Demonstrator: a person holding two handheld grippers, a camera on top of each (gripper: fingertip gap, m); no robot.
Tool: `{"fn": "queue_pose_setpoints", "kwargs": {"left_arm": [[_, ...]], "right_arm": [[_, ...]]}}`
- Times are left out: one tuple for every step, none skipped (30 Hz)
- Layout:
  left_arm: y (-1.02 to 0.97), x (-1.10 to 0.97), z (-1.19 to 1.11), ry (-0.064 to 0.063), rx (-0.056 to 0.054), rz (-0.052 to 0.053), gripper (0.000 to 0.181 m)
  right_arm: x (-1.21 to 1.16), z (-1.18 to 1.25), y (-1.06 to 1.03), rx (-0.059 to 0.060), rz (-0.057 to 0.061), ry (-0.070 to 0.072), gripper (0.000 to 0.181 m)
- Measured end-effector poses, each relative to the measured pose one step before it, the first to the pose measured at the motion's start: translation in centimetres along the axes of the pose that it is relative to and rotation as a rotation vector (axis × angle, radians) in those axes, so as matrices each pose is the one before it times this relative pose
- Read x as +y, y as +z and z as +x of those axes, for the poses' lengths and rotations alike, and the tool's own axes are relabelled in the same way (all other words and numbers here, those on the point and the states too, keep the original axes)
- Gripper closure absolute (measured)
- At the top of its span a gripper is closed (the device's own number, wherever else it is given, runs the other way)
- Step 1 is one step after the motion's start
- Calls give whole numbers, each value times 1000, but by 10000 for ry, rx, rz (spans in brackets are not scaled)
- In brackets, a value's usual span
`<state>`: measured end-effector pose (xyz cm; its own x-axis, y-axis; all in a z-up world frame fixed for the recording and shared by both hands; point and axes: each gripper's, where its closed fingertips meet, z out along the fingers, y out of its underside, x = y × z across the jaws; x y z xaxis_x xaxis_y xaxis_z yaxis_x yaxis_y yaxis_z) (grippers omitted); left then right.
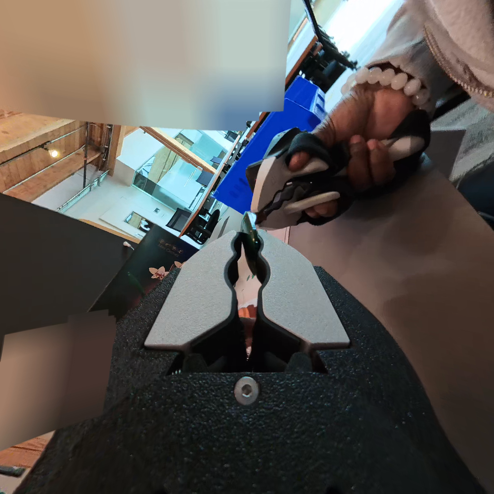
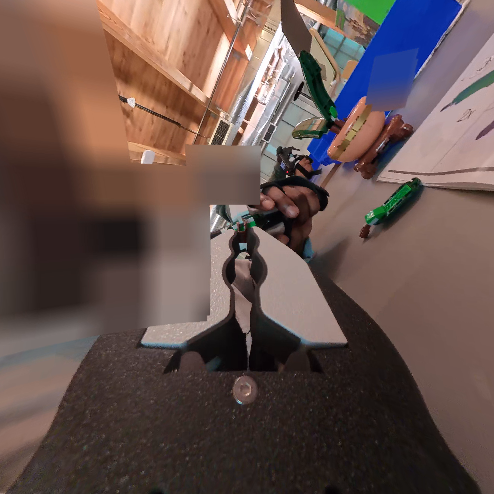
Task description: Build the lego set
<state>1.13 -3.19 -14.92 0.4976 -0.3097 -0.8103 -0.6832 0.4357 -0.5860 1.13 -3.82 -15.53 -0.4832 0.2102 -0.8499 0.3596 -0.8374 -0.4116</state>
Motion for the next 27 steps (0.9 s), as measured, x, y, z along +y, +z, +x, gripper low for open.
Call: {"fn": "queue_pose_setpoints", "kwargs": {"left_arm": [[-47,16,105,158,122,-37,174],[-80,38,101,128,147,-29,174],[-84,42,124,127,167,-42,174],[-66,40,127,44,159,-42,173],[-71,-4,116,-32,139,-3,173],[-69,-9,158,-104,150,15,174],[-58,22,181,-106,155,1,174],[-76,-15,136,-59,127,20,174],[-57,5,117,-49,145,-16,173],[-52,79,184,34,189,-75,174],[-34,102,193,146,177,-107,173],[-32,79,209,121,190,-114,173],[-27,47,215,40,219,-83,174],[-30,51,224,29,219,-70,174],[-12,69,233,102,198,-101,174],[17,85,238,168,163,-134,174],[45,76,237,203,138,-144,174],[56,104,287,150,195,-147,173],[65,109,350,117,244,-124,174],[45,126,261,126,170,-114,173],[26,94,193,52,107,-50,173],[69,-227,550,-33,310,193,173],[277,-655,798,-184,335,412,174],[434,-411,64,-78,-278,161,173],[187,446,-596,292,-648,-359,173],[-162,735,-715,61,-498,-354,173],[-379,271,-804,-491,-368,134,173]], "right_arm": [[94,78,10,49,-60,48,177],[123,108,22,60,-94,69,177],[137,133,35,93,-121,24,177],[98,128,34,112,-87,-48,177],[156,49,39,61,-136,-42,177],[147,142,14,117,-120,-1,177],[151,109,27,90,-125,-15,177],[126,29,49,34,-84,-11,177],[129,158,22,120,-98,16,177],[177,197,26,151,-150,11,177],[129,222,5,190,-138,-56,177],[187,199,10,171,-193,-70,177],[172,166,5,148,-174,-69,177],[215,179,22,168,-190,-63,177],[180,255,-16,205,-182,-65,177],[203,230,-25,184,-228,-59,177],[164,271,-45,219,-201,-107,177],[301,344,-41,287,-317,-205,177],[294,349,-46,369,-338,-362,177],[61,340,-132,389,-209,-415,177],[-252,165,-239,299,-49,-551,177],[-936,-356,-291,31,345,-547,176],[-750,-367,-191,32,52,-508,177],[392,333,-39,473,-718,-712,176],[508,405,-178,464,-578,-657,176],[159,43,-358,30,-167,-160,176],[-155,-131,-359,-189,149,26,176]]}}
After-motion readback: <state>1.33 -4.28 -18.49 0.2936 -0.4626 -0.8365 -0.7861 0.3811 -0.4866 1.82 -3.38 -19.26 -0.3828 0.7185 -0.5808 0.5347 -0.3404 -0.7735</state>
